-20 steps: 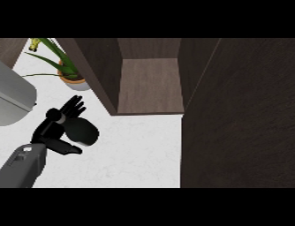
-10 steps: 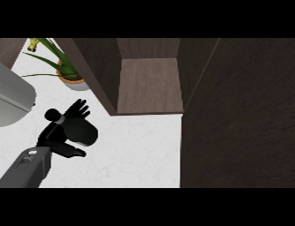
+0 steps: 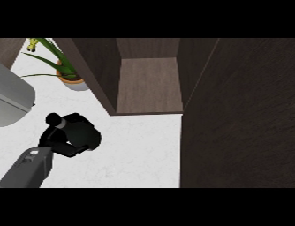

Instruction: Pick up the wine, place it into the cabinet and close the cabinet

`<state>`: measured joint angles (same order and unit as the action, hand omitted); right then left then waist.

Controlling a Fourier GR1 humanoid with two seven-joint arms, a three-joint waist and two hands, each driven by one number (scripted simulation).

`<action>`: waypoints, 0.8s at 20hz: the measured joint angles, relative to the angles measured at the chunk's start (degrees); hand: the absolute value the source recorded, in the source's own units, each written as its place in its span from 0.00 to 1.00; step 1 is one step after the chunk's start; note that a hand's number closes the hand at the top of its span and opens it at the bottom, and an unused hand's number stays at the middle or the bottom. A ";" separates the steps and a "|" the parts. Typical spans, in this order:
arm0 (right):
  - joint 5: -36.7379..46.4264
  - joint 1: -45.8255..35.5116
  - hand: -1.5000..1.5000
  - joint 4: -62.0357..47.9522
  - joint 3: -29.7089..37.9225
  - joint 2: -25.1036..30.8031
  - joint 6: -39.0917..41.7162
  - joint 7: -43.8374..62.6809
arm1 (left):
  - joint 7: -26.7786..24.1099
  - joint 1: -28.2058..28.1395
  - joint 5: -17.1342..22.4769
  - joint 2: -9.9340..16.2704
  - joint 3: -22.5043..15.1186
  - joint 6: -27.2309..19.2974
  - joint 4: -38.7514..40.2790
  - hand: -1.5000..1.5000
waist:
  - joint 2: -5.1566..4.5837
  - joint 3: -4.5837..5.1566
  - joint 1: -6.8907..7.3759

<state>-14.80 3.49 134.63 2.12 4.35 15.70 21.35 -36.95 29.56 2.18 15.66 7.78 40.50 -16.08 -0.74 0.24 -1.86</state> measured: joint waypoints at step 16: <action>0.62 1.94 0.00 0.42 0.85 -0.07 -0.12 0.05 | -10.41 -7.79 3.80 -2.86 2.87 -11.35 -6.55 1.00 | 1.26 -0.77 2.12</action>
<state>-14.17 5.43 135.05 2.97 4.28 15.57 21.40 -47.36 21.77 5.98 12.80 10.64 29.16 -22.63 0.52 -0.53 0.26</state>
